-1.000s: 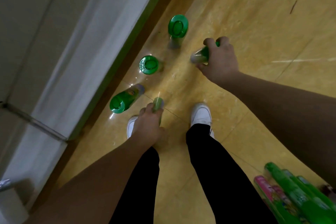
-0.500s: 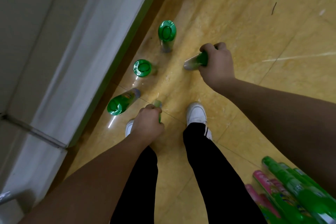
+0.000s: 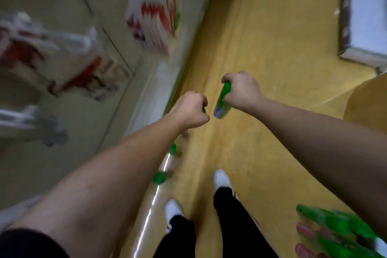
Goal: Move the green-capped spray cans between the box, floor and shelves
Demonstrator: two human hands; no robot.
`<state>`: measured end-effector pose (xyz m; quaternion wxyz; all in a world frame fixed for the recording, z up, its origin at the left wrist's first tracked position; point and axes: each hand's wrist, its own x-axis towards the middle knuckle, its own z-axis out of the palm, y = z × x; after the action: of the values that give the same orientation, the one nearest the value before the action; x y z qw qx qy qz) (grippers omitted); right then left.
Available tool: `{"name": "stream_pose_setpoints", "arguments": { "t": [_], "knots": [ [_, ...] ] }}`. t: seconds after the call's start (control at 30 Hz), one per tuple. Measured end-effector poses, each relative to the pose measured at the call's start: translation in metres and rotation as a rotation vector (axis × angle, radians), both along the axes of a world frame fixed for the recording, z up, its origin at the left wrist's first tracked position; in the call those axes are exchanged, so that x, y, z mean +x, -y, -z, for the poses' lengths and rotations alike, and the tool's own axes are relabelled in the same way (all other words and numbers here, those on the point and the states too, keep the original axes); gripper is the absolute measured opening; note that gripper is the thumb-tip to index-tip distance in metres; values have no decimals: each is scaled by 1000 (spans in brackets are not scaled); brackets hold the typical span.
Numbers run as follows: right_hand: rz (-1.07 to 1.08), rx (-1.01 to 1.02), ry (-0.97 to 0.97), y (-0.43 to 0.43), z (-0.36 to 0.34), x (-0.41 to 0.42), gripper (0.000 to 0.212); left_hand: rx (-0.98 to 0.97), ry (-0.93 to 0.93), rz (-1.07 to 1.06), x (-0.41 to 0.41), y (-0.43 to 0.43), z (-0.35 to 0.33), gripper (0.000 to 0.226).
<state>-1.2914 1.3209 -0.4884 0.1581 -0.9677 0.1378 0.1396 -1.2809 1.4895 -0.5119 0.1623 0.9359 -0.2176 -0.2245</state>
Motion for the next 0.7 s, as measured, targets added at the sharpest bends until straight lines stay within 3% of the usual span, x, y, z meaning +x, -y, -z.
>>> {"name": "stream_pose_setpoints", "arguments": {
  "t": [0.37, 0.5, 0.7],
  "knots": [
    [110, 81, 531, 24, -364, -24, 73, -173, 592, 21, 19, 8, -396, 46],
    [3, 116, 720, 38, -448, -34, 68, -175, 778, -10, -4, 8, -483, 44],
    [-260, 180, 823, 33, -511, -50, 74, -149, 905, -173, -54, 5, -547, 41]
  ]
}}
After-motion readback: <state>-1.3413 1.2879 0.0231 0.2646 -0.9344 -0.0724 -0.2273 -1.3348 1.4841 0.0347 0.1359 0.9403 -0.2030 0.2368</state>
